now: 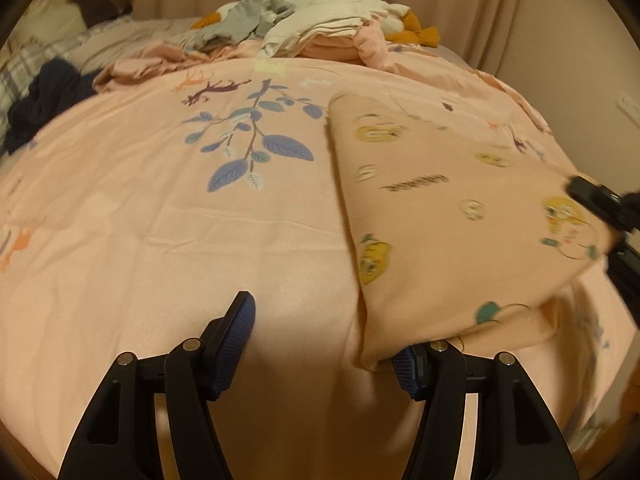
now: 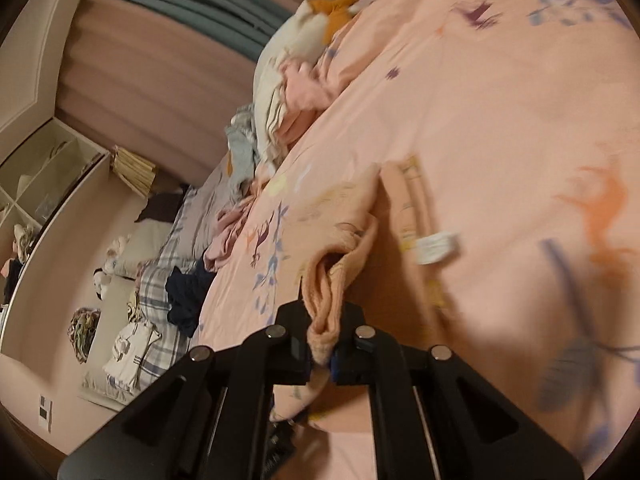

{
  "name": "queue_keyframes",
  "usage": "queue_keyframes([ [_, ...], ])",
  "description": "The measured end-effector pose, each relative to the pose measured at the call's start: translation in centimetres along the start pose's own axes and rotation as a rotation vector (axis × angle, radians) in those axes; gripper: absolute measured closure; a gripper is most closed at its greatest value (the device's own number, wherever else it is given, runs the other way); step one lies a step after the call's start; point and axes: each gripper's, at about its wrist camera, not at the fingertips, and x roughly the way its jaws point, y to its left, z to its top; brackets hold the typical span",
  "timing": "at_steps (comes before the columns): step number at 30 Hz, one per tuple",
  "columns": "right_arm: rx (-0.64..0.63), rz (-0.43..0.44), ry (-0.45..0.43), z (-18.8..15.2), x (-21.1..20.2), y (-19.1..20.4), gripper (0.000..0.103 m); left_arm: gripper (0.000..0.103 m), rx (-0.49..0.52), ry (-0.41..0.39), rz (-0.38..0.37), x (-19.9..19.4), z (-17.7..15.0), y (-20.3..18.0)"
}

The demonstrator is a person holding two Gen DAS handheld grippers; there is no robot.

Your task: Fold small clothes

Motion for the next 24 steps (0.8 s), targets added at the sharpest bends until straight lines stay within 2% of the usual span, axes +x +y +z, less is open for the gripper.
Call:
queue_keyframes([
  [3,-0.04,-0.068,0.009,-0.6,-1.6,-1.0,0.097,0.041,0.033,-0.017,0.043,0.0,-0.4,-0.7],
  [5,-0.037,-0.147,0.045,-1.1,-1.2,-2.0,0.097,0.041,0.031,-0.018,0.053,-0.1,-0.5,-0.8],
  [7,-0.033,-0.183,0.072,-1.6,-0.6,-2.9,0.097,0.041,0.027,-0.013,0.05,-0.3,-0.6,-0.7],
  [14,-0.124,-0.271,0.134,-2.5,0.5,-2.4,0.093,0.041,0.034,0.01,0.028,-0.5,-0.7,-0.1],
  [16,-0.171,-0.329,0.139,-2.4,0.5,-1.8,0.087,0.041,0.044,0.015,0.038,-0.7,-0.8,-0.2],
  [18,-0.203,-0.381,0.134,-2.5,0.4,-1.7,0.087,0.041,0.05,0.017,0.05,-0.8,-1.0,-0.4],
  [24,-0.19,-0.39,0.144,-2.4,0.2,-2.7,0.088,0.041,0.053,0.016,0.075,-1.1,-1.5,-0.7],
])
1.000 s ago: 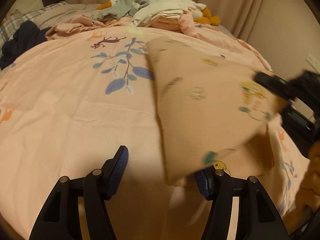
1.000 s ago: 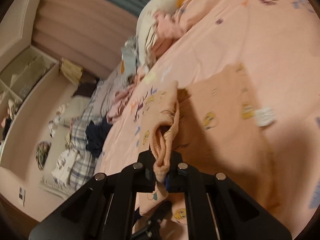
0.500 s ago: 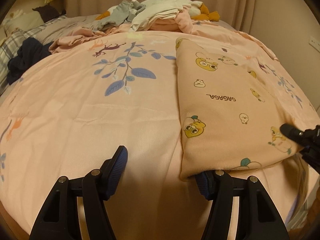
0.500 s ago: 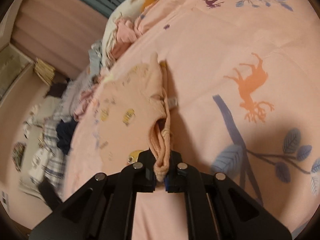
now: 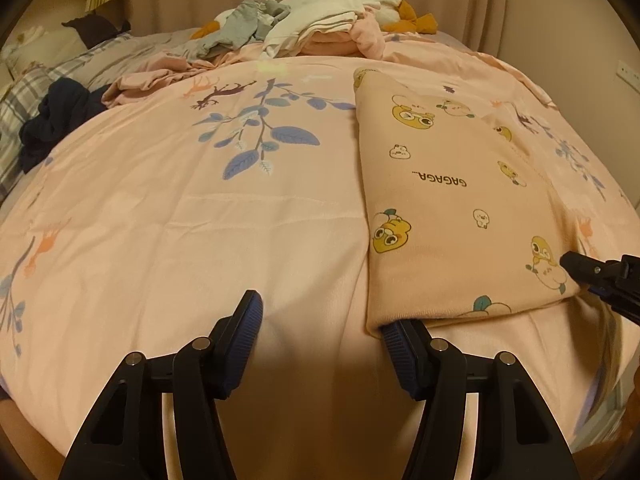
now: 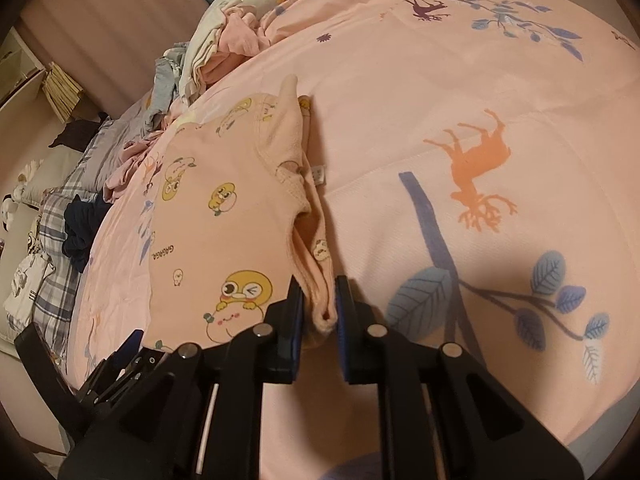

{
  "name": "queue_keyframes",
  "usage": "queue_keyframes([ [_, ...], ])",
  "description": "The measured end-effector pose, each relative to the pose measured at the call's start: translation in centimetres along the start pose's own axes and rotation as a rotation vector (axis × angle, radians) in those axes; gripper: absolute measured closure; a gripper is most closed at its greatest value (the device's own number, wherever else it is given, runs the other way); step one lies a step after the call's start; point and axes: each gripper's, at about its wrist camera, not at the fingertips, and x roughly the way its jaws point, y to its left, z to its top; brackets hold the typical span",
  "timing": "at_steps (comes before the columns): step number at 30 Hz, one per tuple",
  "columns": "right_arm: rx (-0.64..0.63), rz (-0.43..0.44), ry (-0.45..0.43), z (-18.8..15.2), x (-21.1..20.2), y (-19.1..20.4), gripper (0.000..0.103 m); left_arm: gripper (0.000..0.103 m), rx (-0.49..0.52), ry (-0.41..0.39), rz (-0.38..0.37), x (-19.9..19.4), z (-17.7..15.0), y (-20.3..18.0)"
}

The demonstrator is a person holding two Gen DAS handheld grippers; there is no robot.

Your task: Fold small clothes

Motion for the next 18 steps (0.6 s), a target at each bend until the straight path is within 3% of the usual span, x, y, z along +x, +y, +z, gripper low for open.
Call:
queue_keyframes([
  [5,-0.005,-0.021,0.005,-0.4,-0.4,-0.1,0.087,0.046,-0.009,0.022,-0.017,-0.5,-0.4,0.4],
  [8,0.011,-0.01,0.0,-0.7,-0.8,-0.4,0.085,0.062,-0.008,0.051,-0.024,-1.6,-0.9,0.7],
  [11,0.025,0.028,-0.029,-0.8,-2.0,-0.7,0.085,0.069,-0.044,0.056,-0.124,-3.4,-0.9,1.6],
  [13,0.032,0.056,-0.086,-0.7,-3.4,-0.8,0.085,0.069,-0.086,0.027,-0.243,-4.6,0.0,2.1],
  [15,0.046,0.125,-0.141,-0.5,-4.8,-0.9,0.085,0.069,-0.094,-0.021,-0.296,-5.5,1.2,2.0],
  [18,0.054,0.21,-0.163,-0.1,-5.1,-0.6,0.085,0.069,-0.039,-0.1,-0.262,-5.3,3.1,0.5],
])
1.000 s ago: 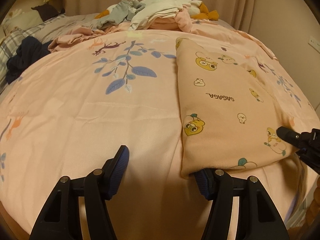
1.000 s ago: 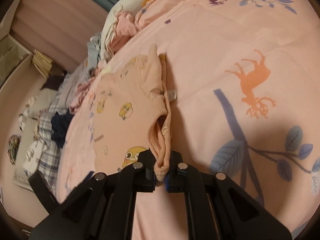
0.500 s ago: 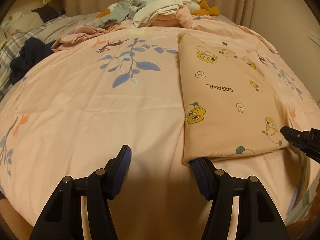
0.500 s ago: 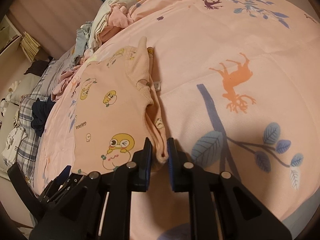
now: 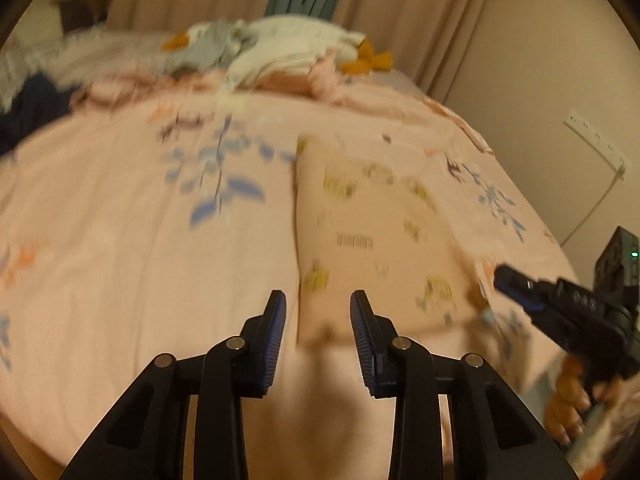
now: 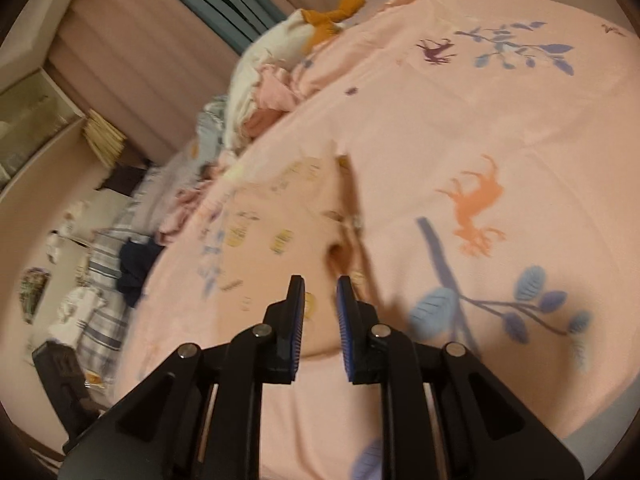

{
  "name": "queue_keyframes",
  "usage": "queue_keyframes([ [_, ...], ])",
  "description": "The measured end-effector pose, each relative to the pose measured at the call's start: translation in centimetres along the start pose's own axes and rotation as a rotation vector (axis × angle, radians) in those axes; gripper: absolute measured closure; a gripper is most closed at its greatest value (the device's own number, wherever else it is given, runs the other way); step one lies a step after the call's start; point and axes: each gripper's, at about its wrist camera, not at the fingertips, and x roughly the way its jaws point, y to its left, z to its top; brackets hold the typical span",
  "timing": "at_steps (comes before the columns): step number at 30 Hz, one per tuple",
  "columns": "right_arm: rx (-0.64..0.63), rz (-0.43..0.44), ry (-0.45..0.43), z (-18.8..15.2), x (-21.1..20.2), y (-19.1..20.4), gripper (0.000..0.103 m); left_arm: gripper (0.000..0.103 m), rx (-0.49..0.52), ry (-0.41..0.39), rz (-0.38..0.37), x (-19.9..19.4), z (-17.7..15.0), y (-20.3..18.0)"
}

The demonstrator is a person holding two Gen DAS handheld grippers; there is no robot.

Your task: Fold small clothes

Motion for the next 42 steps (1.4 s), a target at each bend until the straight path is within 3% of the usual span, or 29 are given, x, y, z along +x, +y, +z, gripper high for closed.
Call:
queue_keyframes([
  [2,-0.015,0.0,0.021,0.1,0.9,0.4,0.085,0.069,0.045,0.01,-0.005,2.2,0.7,-0.9],
  [6,-0.069,-0.066,0.122,-0.2,4.4,1.7,0.085,0.069,0.044,0.2,-0.033,7.2,-1.0,-1.0],
  [10,-0.132,-0.242,0.19,-1.2,6.6,1.8,0.095,0.069,0.076,0.135,-0.006,6.9,-2.6,-0.9],
  [13,-0.122,-0.228,0.182,-1.3,6.1,1.5,0.095,0.068,0.043,0.158,0.007,6.7,-2.6,-0.3],
  [18,-0.025,-0.205,0.188,-1.1,5.2,-0.2,0.095,0.068,-0.056,0.188,-0.098,6.5,-2.7,1.6],
  [27,-0.012,-0.159,0.183,-1.6,4.3,-0.2,0.091,0.067,-0.076,0.187,-0.133,5.4,-2.8,1.9],
  [29,-0.019,-0.16,0.182,-1.4,4.1,0.0,0.09,0.063,-0.091,0.201,-0.15,5.3,-2.6,2.2],
  [33,-0.012,-0.113,0.171,-0.7,3.9,0.2,0.075,0.042,-0.167,0.218,-0.238,4.8,-2.2,3.0],
  [35,0.009,-0.076,0.15,-0.4,3.6,0.2,0.064,0.038,-0.176,0.213,-0.254,4.3,-2.0,3.0],
  [37,0.009,-0.053,0.13,-0.4,3.2,0.2,0.045,0.038,-0.162,0.199,-0.248,3.7,-1.8,2.8],
  [39,0.015,-0.049,0.11,-0.4,2.7,0.1,0.041,0.029,-0.15,0.185,-0.235,3.3,-1.5,2.6],
  [42,0.039,0.003,0.096,-0.4,2.0,-0.4,0.03,0.02,-0.16,0.181,-0.29,2.6,-1.2,2.6],
])
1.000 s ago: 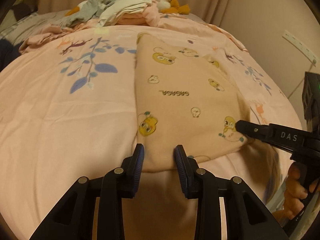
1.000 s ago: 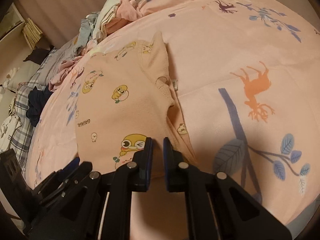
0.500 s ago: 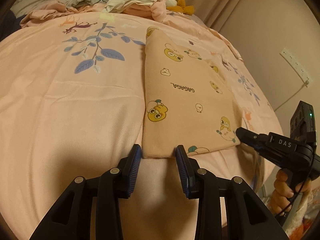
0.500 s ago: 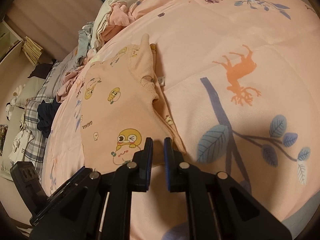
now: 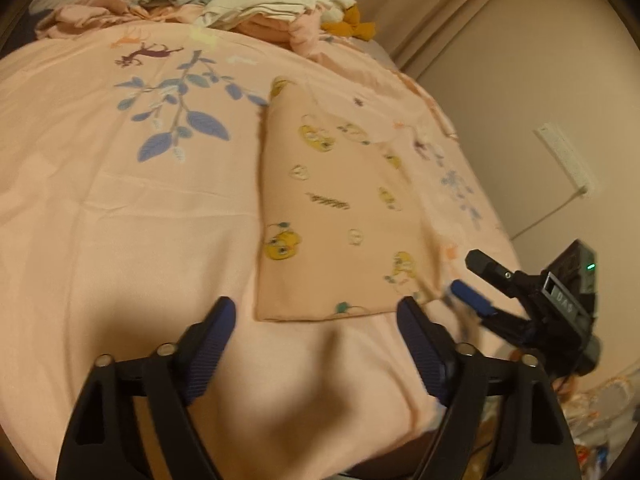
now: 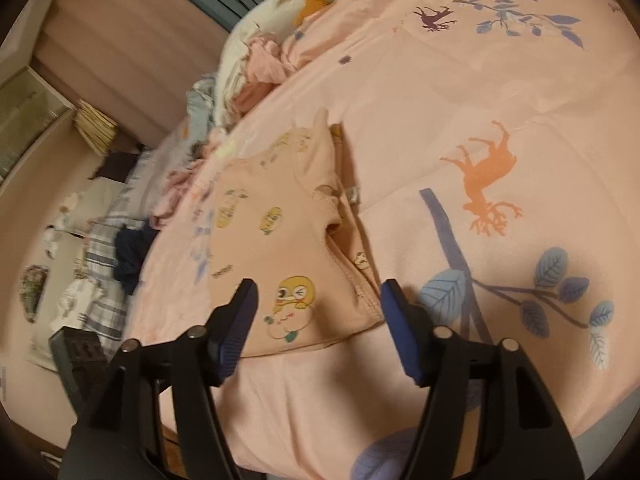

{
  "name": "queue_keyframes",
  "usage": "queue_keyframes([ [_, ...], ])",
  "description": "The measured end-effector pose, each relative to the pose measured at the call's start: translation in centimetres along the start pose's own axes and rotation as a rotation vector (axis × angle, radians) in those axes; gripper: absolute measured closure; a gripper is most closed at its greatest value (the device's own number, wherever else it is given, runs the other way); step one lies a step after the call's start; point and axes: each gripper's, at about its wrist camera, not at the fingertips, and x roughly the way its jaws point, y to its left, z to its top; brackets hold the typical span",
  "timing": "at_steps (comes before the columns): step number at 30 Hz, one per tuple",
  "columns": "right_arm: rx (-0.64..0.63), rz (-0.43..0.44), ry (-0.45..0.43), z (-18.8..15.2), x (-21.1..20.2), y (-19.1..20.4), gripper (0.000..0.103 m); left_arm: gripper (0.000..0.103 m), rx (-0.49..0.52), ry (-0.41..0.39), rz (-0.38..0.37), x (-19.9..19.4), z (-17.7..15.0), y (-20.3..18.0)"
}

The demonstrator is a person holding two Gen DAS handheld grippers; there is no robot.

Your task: Fold small clothes

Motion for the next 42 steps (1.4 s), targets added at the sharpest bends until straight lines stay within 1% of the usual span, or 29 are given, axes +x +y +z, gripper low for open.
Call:
queue_keyframes([
  [1,0.009,0.02,-0.005,0.0,-0.2,-0.1,0.025,0.019,-0.027,0.006,-0.044,-0.2,0.1,0.2],
  [2,0.022,0.037,-0.016,0.0,-0.6,-0.3,0.023,0.014,-0.045,0.01,-0.065,-0.1,0.3,0.3],
  [3,0.035,0.053,-0.031,-0.1,-0.9,-0.5,0.018,0.007,-0.07,0.015,-0.091,-0.1,0.4,0.5],
  [4,0.045,0.07,-0.047,-0.1,-1.3,-0.7,0.012,0.004,-0.088,0.014,-0.108,-0.2,0.6,0.8],
  [5,0.061,0.088,-0.061,-0.2,-1.7,-1.0,0.011,0.004,-0.097,0.008,-0.109,-0.2,0.7,0.9],
  [8,0.09,0.097,-0.071,0.0,-2.2,-1.6,0.01,0.004,-0.105,0.001,-0.093,-0.4,1.4,1.2],
  [10,0.101,0.098,-0.065,0.4,-2.1,-1.8,0.01,0.004,-0.101,0.013,-0.122,-0.4,2.7,1.3],
  [14,0.097,0.09,0.006,2.8,-0.3,-2.0,0.01,0.004,-0.122,0.038,-0.226,0.4,5.8,1.9],
  [15,0.11,0.098,0.026,3.4,0.3,-2.2,0.01,0.004,-0.126,0.06,-0.256,1.1,6.5,2.1],
  [17,0.118,0.131,0.087,4.6,1.7,-2.5,0.01,0.004,-0.133,0.145,-0.306,3.2,7.8,2.4],
  [18,0.12,0.151,0.124,5.1,2.6,-2.6,0.01,0.004,-0.142,0.187,-0.317,4.2,8.2,2.5],
  [19,0.128,0.152,0.158,5.6,3.5,-2.7,0.01,0.004,-0.15,0.218,-0.314,5.3,8.5,2.7],
  [20,0.136,0.135,0.194,6.2,4.8,-2.6,0.01,0.004,-0.151,0.233,-0.298,6.0,8.5,2.8],
  [22,0.125,0.12,0.228,6.8,6.3,-2.5,0.01,0.004,-0.132,0.248,-0.248,7.2,8.7,2.9],
  [23,0.119,0.118,0.248,7.0,7.1,-2.4,0.01,0.004,-0.131,0.253,-0.248,7.7,8.7,2.9],
  [24,0.113,0.119,0.267,7.2,7.7,-2.1,0.01,0.004,-0.139,0.262,-0.257,8.1,8.9,3.2],
  [27,0.076,0.155,0.3,7.6,8.9,-1.3,0.01,0.004,-0.201,0.31,-0.322,9.9,9.6,3.9],
  [30,0.065,0.202,0.348,7.7,10.3,-0.7,0.011,0.004,-0.251,0.299,-0.358,10.5,10.2,4.4],
  [32,0.06,0.227,0.368,7.6,11.1,-0.1,0.014,0.004,-0.237,0.305,-0.366,11.0,10.5,4.2],
  [34,0.056,0.217,0.373,7.5,11.6,0.1,0.018,0.006,-0.232,0.305,-0.351,11.2,10.6,4.0],
  [35,0.045,0.207,0.372,7.5,11.8,0.2,0.02,0.01,-0.229,0.296,-0.337,11.1,10.7,3.9],
  [36,0.039,0.2,0.37,7.5,11.8,0.2,0.025,0.018,-0.222,0.288,-0.318,11.1,10.7,3.7],
  [37,0.04,0.195,0.367,7.6,11.9,0.1,0.031,0.025,-0.207,0.29,-0.277,11.2,10.6,3.5],
  [38,0.045,0.185,0.359,7.4,11.8,-0.2,0.036,0.038,-0.192,0.289,-0.244,11.3,10.6,3.5],
  [39,0.048,0.168,0.352,7.5,11.9,-0.4,0.051,0.051,-0.17,0.282,-0.202,11.4,10.5,3.4],
  [40,0.046,0.141,0.344,7.4,11.8,-0.7,0.063,0.057,-0.164,0.275,-0.173,11.4,10.3,3.5],
  [41,0.047,0.13,0.339,7.3,11.9,-1.0,0.067,0.061,-0.165,0.271,-0.163,11.5,10.3,3.8],
  [42,0.049,0.134,0.334,7.2,11.9,-1.4,0.073,0.062,-0.162,0.262,-0.154,11.4,10.1,3.8],
])
